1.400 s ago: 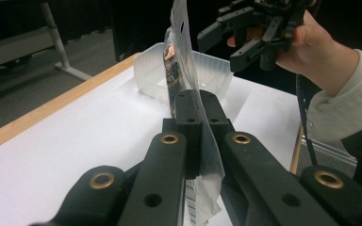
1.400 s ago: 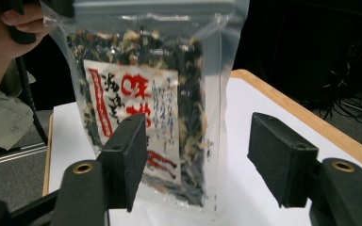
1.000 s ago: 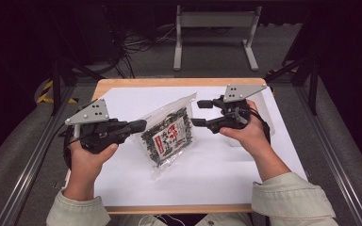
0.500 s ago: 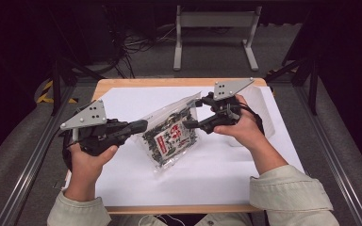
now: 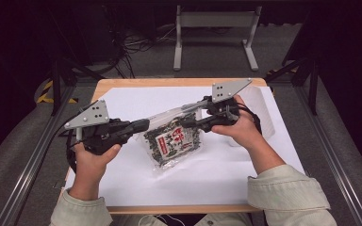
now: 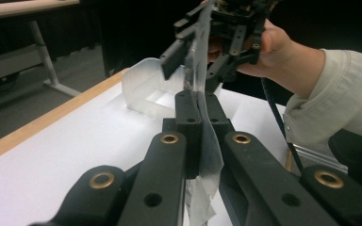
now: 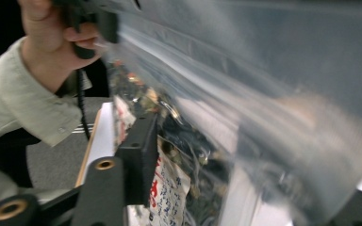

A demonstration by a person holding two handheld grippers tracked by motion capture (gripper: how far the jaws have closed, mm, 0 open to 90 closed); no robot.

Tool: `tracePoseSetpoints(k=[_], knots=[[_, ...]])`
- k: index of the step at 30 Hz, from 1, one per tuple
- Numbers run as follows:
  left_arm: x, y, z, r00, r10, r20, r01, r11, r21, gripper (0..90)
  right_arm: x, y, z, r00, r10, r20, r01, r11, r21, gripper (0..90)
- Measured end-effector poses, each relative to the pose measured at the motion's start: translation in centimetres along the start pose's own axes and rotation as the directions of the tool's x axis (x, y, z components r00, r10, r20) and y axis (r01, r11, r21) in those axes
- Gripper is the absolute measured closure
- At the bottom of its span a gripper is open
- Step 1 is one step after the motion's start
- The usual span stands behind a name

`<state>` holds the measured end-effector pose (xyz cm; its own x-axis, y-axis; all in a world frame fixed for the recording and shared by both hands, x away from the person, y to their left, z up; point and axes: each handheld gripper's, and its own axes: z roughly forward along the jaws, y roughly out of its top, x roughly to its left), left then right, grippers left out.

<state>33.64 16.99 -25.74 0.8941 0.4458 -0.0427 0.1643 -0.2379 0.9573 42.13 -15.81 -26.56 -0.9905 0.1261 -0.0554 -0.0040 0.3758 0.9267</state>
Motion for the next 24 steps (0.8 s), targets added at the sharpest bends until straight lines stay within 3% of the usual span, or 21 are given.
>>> tracePoseSetpoints(k=[3,10,16,19,24], knots=[[0.1,-0.1,-0.1,0.9999,-0.010,-0.012,0.010,0.9999,-0.011,89.7,0.5,0.1,-0.2,0.9995,-0.021,-0.025,0.021,1.000,0.014,64.5],[0.3,-0.1,-0.2,0.9993,-0.027,-0.024,0.027,0.9995,-0.016,89.6,1.1,0.3,-0.5,0.9982,-0.039,-0.046,0.041,0.999,0.034,71.1],[0.8,-0.3,-0.2,0.9986,-0.037,-0.037,0.037,0.9992,-0.015,86.7,1.5,0.3,-0.5,0.9948,-0.033,-0.096,0.037,0.999,0.039,77.3],[0.8,-0.3,-0.2,0.9978,-0.051,-0.043,0.050,0.9986,-0.017,81.4,1.5,0.2,-0.5,0.9954,-0.029,-0.091,0.033,0.999,0.040,77.7],[0.8,-0.3,-0.2,0.9953,-0.053,-0.081,0.051,0.9983,-0.028,57.4,1.5,0.1,-0.7,0.9980,-0.020,-0.060,0.023,0.999,0.046,77.9]])
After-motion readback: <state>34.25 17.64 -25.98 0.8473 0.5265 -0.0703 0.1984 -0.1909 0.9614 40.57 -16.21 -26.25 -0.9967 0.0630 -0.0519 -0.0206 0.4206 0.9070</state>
